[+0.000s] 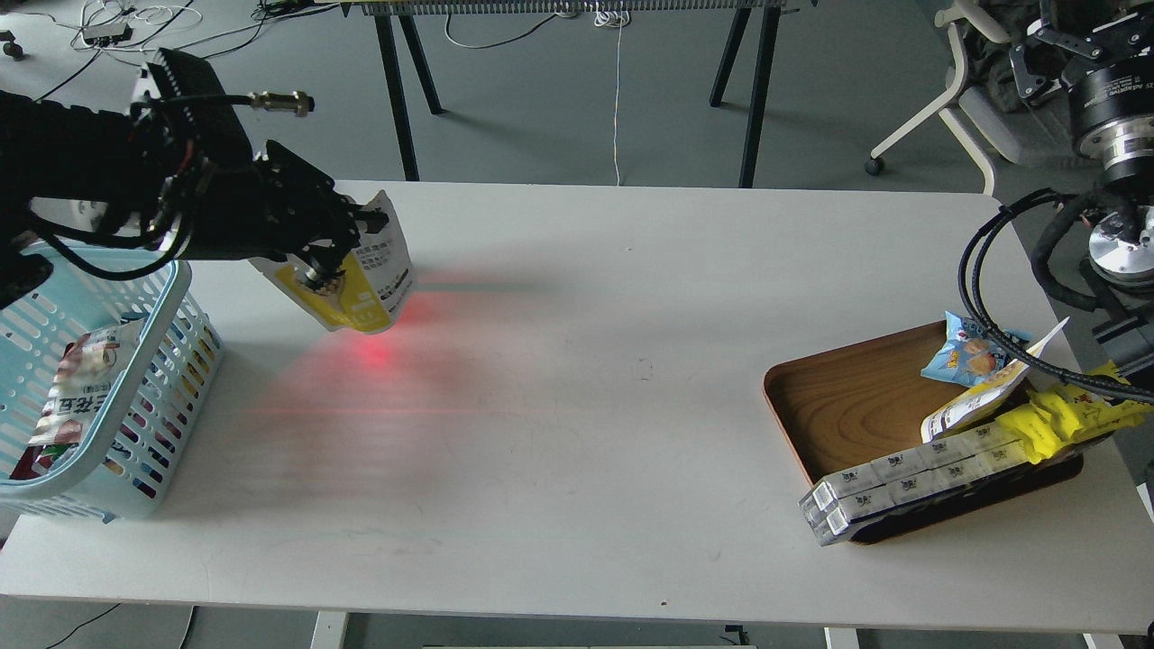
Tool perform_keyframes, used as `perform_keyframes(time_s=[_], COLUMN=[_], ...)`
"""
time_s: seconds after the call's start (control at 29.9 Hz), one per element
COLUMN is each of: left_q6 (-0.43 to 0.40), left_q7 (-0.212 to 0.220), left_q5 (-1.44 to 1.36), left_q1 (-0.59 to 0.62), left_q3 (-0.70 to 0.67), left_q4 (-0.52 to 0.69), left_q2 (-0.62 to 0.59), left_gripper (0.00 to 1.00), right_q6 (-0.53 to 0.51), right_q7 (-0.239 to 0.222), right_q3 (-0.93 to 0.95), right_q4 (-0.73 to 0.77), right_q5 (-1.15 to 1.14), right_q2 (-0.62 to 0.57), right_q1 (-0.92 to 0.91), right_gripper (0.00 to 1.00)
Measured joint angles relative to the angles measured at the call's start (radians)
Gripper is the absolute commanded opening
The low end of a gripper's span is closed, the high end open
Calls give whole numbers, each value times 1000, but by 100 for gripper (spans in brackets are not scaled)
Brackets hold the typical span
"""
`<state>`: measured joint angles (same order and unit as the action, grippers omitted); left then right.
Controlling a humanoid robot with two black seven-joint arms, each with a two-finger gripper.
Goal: Scan snack and place in basket
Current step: 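Carry the pouch with the left gripper and drop it into the blue basket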
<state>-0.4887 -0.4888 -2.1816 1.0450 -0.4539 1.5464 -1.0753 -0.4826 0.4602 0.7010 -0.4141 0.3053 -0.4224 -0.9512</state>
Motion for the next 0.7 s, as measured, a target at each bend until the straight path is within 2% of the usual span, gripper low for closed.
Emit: perform_keyframes(time_s=[0.3,0.47,0.57,0.7], left_q6=[0,7,64,208], left_q7=[0,0,0,0], left_q5=[118,180,182,182], left_q1=[0,-3,-3,-3], left_q3=[-42,2,87,216], left_q4=[13,4,-5,-3], left_q2=[-288,-432,-505,-593], left_gripper=[2,2,2,2], right_q6=[-2,-2,-3,-4], right_q7=[0,0,0,0], right_q3=[3,2,-1,-1], right_q4=[0,0,0,0], right_q5=[-1,-1,-2,-2], right_q2=[-1,0,0,-7], right_q1=[5,5,5,4], right_gripper=[99,99,99,99])
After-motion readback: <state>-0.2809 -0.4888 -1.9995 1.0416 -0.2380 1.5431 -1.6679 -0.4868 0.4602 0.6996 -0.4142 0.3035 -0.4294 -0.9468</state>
